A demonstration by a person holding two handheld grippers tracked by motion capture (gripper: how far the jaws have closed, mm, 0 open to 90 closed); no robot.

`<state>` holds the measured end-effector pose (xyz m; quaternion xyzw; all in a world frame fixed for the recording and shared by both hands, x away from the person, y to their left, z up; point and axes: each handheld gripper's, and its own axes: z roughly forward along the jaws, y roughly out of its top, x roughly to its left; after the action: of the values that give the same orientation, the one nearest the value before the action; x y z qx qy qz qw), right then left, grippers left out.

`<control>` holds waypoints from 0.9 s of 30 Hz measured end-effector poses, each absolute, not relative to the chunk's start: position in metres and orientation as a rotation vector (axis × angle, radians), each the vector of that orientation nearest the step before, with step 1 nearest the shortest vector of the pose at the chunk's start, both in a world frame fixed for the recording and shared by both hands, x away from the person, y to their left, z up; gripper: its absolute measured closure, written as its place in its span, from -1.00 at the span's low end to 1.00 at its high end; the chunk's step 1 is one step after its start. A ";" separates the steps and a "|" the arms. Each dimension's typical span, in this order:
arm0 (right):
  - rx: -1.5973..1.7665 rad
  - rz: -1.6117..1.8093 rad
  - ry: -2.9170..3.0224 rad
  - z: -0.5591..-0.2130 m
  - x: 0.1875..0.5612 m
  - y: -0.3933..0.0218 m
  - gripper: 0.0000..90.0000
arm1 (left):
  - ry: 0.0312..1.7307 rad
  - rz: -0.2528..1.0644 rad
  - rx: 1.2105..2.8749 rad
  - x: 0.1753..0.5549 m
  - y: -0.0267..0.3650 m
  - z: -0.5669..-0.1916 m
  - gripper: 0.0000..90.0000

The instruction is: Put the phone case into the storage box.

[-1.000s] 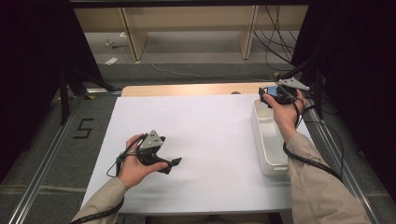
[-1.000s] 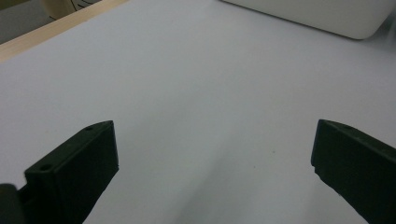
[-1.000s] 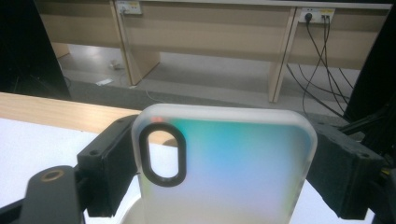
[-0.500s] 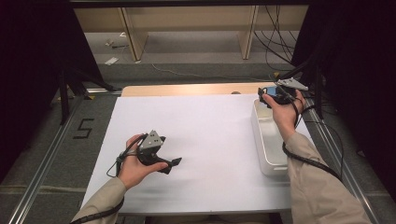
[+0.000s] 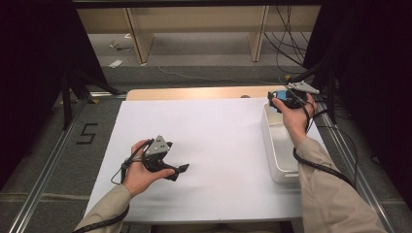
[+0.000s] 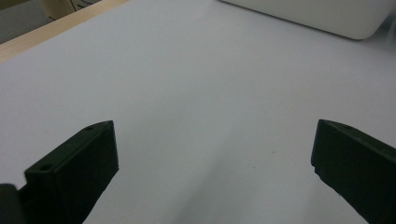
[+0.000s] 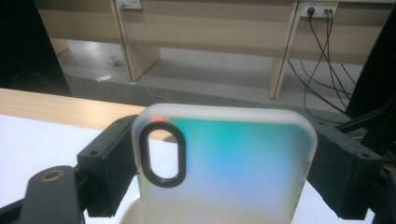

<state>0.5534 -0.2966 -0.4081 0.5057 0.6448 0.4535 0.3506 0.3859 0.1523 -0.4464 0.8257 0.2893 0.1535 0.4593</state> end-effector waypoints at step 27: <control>1.340 1.136 1.709 -0.419 0.559 -0.293 -0.61 | 0.714 0.376 2.031 0.386 0.152 -0.447 -1.00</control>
<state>0.5589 -0.2932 -0.4188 0.5143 0.6563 0.4360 0.3386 0.3860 0.1522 -0.4468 0.8251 0.2899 0.1526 0.4603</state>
